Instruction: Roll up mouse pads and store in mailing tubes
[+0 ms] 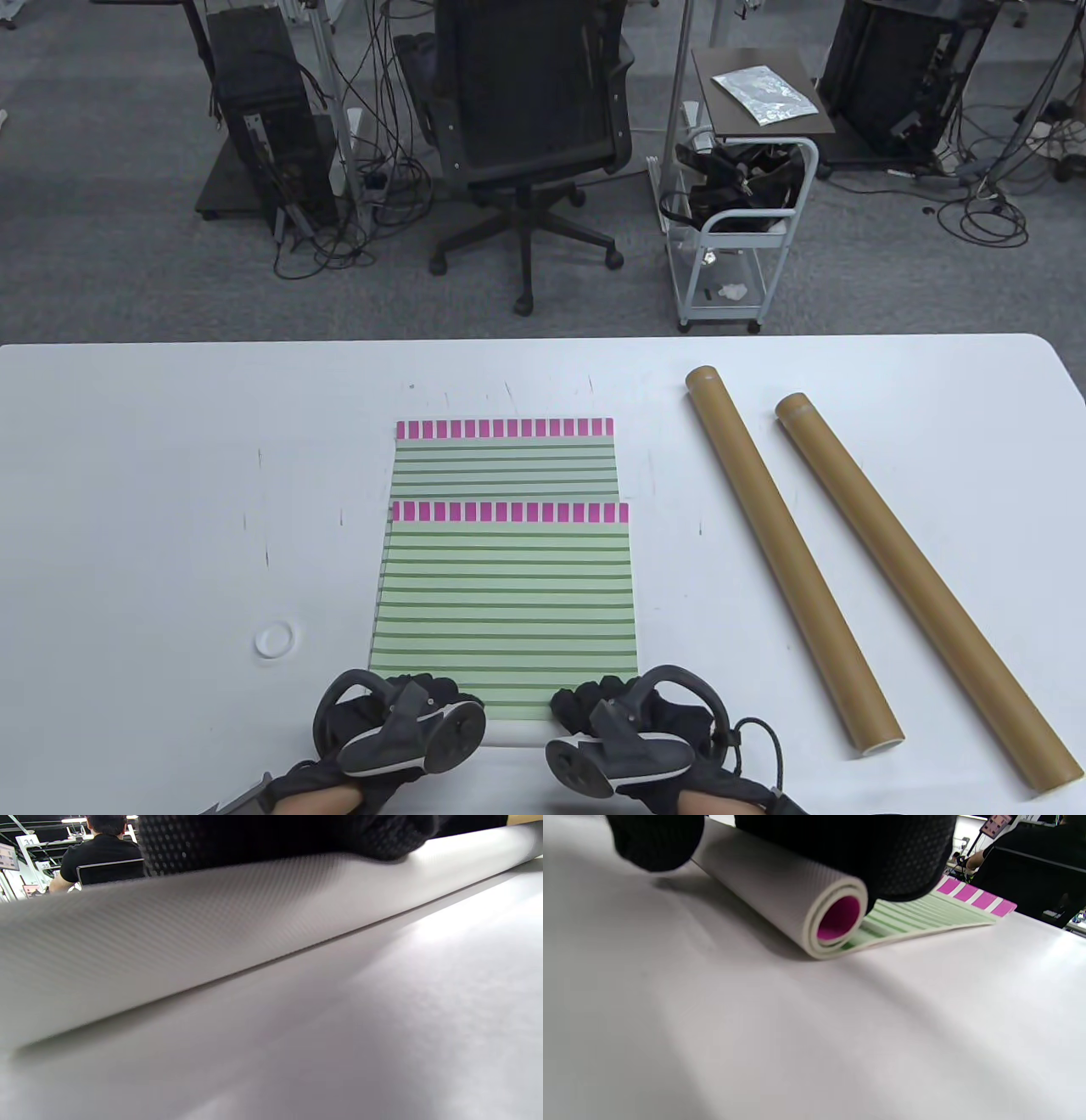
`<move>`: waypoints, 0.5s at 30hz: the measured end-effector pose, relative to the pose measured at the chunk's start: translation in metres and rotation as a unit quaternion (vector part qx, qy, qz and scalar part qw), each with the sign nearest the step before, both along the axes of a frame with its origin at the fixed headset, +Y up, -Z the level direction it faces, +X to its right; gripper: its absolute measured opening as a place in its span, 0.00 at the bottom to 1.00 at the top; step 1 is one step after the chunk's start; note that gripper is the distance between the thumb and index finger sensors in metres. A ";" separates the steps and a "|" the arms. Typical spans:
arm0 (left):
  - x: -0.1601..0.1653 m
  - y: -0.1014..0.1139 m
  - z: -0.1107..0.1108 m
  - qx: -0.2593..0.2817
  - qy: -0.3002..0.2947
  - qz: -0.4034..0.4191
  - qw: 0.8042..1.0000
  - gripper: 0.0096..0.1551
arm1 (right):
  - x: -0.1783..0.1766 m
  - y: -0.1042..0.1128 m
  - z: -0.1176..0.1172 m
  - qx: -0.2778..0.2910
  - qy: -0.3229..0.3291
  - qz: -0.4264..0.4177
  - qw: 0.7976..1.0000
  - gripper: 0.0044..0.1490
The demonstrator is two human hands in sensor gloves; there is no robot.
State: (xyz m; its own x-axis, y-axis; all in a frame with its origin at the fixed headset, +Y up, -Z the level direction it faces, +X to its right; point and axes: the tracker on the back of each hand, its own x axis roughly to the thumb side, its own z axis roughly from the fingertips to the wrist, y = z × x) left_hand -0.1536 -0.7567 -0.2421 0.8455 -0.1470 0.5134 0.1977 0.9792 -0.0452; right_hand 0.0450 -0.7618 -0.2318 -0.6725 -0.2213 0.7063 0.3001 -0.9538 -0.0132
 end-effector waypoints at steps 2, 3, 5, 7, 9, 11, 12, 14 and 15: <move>-0.001 -0.002 0.000 0.005 -0.001 -0.009 1.000 0.23 | 0.001 0.001 -0.003 0.028 0.002 -0.011 1.000 0.38; -0.002 -0.002 0.002 0.011 -0.005 -0.011 1.000 0.23 | 0.001 0.001 -0.004 0.018 -0.006 -0.021 1.000 0.37; -0.004 -0.001 0.006 0.021 -0.019 -0.013 1.000 0.21 | 0.002 0.003 -0.007 0.005 -0.014 -0.035 0.999 0.34; -0.008 -0.001 0.009 0.030 -0.032 -0.004 0.999 0.22 | 0.002 0.004 -0.010 -0.003 -0.019 -0.043 0.999 0.33; -0.011 -0.001 0.010 0.021 -0.041 -0.005 0.999 0.30 | 0.003 0.005 -0.011 -0.006 -0.023 -0.048 0.999 0.32; -0.012 -0.002 0.011 0.038 -0.040 -0.015 0.998 0.31 | 0.005 0.005 -0.014 -0.016 -0.029 -0.059 0.998 0.32; -0.011 -0.002 0.012 0.051 -0.040 -0.018 0.998 0.30 | 0.006 0.005 -0.015 -0.019 -0.032 -0.064 0.997 0.32; -0.009 -0.001 0.011 0.060 -0.038 -0.019 0.997 0.28 | 0.008 0.004 -0.017 -0.024 -0.040 -0.075 0.996 0.31; -0.009 -0.001 0.010 0.054 -0.032 -0.016 0.998 0.26 | 0.010 0.003 -0.016 -0.023 -0.044 -0.080 0.996 0.32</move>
